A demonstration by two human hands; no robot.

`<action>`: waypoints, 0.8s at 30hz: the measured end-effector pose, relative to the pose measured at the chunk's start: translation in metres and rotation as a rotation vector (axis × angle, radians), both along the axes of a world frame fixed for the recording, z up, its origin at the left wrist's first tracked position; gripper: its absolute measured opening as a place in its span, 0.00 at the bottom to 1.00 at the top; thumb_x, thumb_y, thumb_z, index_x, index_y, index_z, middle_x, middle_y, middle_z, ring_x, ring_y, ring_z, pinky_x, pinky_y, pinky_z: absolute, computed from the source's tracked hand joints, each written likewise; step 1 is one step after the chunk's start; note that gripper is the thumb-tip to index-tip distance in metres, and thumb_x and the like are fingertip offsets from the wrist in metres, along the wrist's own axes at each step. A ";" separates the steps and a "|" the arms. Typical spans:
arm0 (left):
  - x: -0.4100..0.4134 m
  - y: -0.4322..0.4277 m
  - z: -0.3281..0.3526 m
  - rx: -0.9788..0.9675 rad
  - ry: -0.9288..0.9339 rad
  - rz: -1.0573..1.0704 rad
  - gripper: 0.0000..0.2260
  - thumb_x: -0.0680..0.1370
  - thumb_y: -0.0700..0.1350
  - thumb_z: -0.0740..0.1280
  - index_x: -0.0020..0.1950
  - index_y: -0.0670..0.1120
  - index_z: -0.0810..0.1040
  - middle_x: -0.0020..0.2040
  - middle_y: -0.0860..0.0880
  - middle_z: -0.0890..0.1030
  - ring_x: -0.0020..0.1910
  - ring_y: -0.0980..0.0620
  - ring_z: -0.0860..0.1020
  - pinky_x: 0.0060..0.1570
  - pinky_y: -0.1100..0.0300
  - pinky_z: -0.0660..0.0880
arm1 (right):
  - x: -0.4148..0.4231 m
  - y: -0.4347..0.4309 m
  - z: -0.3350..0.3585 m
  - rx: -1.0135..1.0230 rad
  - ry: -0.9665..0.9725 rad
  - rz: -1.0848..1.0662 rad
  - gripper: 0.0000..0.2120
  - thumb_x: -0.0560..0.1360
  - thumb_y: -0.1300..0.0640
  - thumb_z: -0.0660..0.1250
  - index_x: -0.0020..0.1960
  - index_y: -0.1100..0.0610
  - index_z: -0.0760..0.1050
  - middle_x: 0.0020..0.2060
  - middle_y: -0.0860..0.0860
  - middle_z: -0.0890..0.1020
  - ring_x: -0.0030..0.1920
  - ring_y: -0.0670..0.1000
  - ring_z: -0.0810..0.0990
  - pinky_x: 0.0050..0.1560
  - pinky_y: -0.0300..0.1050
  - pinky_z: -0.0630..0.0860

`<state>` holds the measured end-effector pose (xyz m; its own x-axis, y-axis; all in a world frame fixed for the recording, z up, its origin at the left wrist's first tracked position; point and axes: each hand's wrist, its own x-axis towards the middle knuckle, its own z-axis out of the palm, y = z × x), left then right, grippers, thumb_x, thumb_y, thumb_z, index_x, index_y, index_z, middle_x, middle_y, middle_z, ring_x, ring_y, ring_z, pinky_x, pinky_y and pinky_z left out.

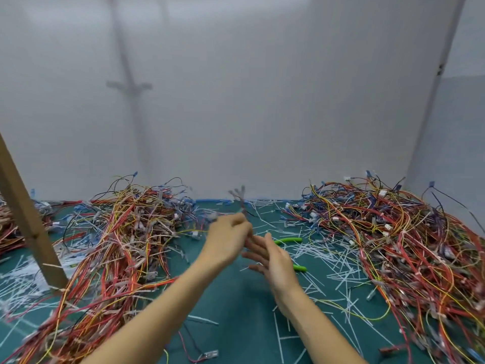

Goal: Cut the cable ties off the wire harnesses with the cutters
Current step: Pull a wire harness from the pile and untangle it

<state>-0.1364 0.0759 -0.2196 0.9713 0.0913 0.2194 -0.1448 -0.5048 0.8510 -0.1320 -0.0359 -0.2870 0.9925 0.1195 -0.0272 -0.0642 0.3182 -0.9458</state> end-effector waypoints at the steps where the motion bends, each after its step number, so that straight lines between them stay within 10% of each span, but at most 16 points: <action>1: -0.007 -0.007 -0.004 0.116 -0.038 -0.075 0.09 0.69 0.44 0.64 0.35 0.39 0.78 0.38 0.40 0.81 0.40 0.42 0.79 0.41 0.51 0.77 | 0.004 0.001 0.001 0.110 0.078 0.034 0.19 0.84 0.49 0.54 0.55 0.59 0.80 0.47 0.55 0.86 0.45 0.52 0.83 0.43 0.45 0.76; 5: -0.022 -0.015 -0.022 0.541 -0.086 -0.322 0.13 0.68 0.49 0.59 0.38 0.43 0.79 0.45 0.46 0.79 0.44 0.46 0.76 0.46 0.52 0.74 | 0.018 -0.007 0.000 0.318 0.312 0.045 0.12 0.81 0.60 0.62 0.55 0.67 0.79 0.47 0.64 0.83 0.42 0.58 0.83 0.43 0.50 0.78; 12: -0.007 0.031 -0.019 0.229 -0.139 0.042 0.06 0.77 0.49 0.65 0.44 0.54 0.82 0.43 0.58 0.84 0.32 0.58 0.83 0.42 0.58 0.77 | 0.030 -0.043 0.008 0.136 0.191 -0.136 0.08 0.81 0.64 0.60 0.54 0.65 0.78 0.35 0.51 0.79 0.25 0.44 0.75 0.24 0.37 0.74; 24: 0.045 0.126 -0.047 0.821 0.422 0.133 0.20 0.77 0.50 0.67 0.68 0.46 0.74 0.66 0.44 0.77 0.64 0.46 0.76 0.57 0.60 0.71 | 0.031 -0.092 0.022 0.292 -0.055 -0.362 0.06 0.83 0.62 0.57 0.53 0.55 0.71 0.34 0.49 0.68 0.25 0.42 0.64 0.21 0.34 0.63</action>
